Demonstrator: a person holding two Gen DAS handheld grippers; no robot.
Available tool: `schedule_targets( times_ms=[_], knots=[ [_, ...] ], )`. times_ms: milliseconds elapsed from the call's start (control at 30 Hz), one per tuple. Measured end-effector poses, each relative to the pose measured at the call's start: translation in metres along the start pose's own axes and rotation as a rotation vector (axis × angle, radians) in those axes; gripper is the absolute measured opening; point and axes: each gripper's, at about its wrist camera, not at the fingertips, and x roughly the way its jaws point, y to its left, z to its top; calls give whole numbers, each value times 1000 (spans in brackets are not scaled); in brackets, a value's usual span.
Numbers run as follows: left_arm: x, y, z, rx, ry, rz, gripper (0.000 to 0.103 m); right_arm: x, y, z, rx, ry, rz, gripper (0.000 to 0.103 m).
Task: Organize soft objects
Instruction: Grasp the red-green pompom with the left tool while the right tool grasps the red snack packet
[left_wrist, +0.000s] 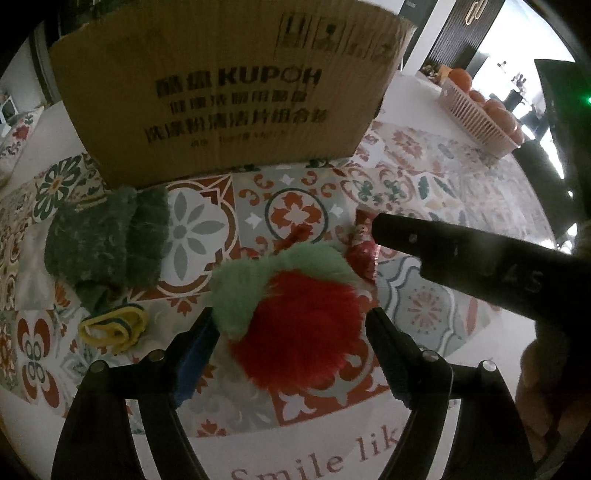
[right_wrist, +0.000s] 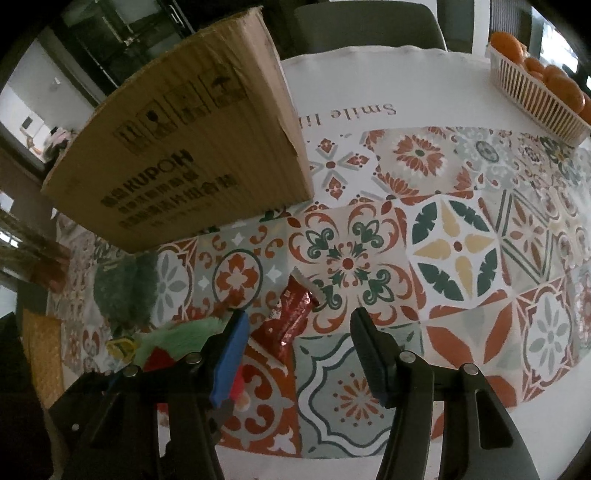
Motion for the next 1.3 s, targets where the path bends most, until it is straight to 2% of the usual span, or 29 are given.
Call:
schedule_targets(
  times_ms=[233,333,533,700,767,1033,1167,1300],
  knots=[
    [13,3,2,-8,-3,30,80,14,2,2,0,17,1,55],
    [16,4,3,-6,-9,41,76,21,5,4,-3,25,-13,51],
    [22,8,6,-15,-11,48,62,32,7,8,-9,43,-40,49],
    [22,14,3,-35,-10,19,45,40,15,11,-25,48,-66,47],
    [19,16,2,-43,-18,3,42,41,18,11,-32,48,-70,45],
    [13,25,-1,-80,-39,-20,39,46,30,11,-61,39,-92,44],
    [6,30,-3,-100,-58,-17,38,45,33,9,-69,22,-92,32],
    [2,30,-3,-107,-71,-11,38,44,31,5,-72,15,-58,29]
  ],
)
